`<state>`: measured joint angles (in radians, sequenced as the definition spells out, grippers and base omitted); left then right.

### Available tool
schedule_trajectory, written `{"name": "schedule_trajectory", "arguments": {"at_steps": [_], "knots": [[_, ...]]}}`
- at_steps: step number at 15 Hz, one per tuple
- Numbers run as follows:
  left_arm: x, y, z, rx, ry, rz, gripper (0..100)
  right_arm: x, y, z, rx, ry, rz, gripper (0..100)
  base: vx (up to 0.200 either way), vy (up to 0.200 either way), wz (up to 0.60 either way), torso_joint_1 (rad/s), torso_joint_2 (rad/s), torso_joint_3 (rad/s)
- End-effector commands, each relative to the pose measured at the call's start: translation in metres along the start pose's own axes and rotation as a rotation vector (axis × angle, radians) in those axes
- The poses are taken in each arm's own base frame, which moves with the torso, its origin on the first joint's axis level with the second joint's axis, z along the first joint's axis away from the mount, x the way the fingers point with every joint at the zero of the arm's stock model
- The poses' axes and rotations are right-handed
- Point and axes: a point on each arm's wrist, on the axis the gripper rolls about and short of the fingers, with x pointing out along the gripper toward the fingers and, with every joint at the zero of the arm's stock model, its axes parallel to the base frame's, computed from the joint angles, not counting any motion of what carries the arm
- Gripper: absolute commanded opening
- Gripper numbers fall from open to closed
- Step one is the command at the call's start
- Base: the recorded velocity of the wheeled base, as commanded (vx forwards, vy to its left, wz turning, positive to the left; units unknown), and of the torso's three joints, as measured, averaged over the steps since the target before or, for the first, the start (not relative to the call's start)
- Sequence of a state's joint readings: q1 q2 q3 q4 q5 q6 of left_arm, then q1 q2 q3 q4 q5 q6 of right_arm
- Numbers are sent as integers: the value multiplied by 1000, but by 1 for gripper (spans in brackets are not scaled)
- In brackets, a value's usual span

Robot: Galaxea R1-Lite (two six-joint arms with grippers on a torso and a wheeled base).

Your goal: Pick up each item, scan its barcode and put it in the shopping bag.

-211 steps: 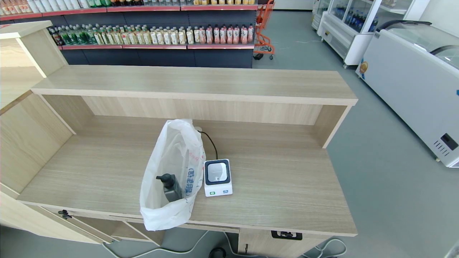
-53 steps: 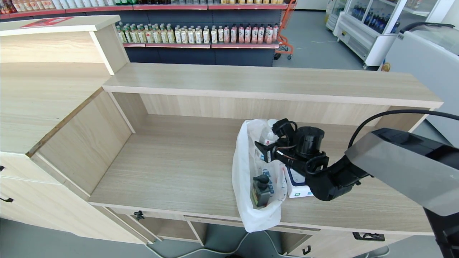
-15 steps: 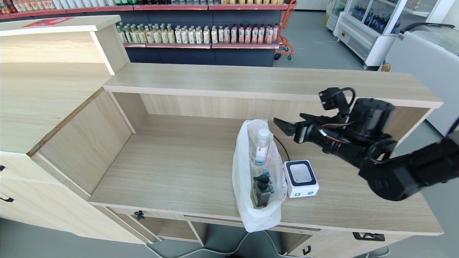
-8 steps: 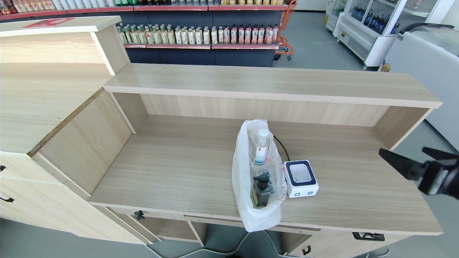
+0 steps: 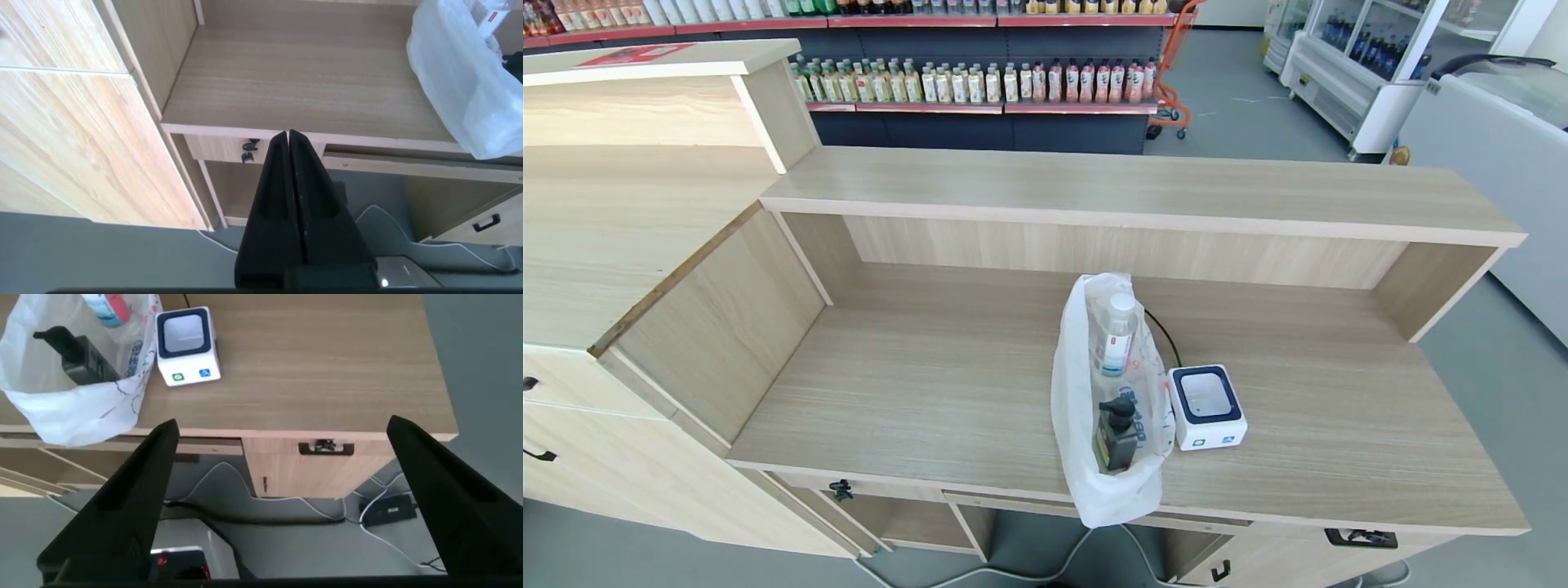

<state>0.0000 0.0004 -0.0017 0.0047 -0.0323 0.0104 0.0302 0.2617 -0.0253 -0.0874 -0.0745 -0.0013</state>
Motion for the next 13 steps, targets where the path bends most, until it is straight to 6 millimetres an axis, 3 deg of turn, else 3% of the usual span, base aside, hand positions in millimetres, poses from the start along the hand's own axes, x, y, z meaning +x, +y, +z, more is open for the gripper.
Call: {"name": "schedule_trajectory", "arguments": {"at_steps": [1,13], "knots": [[0,0,0,0,1,0,0,-18,0,-22,-3,-138,-7,100,0,0,0,0,0,0],[0,0,0,0,0,0,0,-19,0,-22,-6,-150,-6,100,0,0,0,0,0,0]]}}
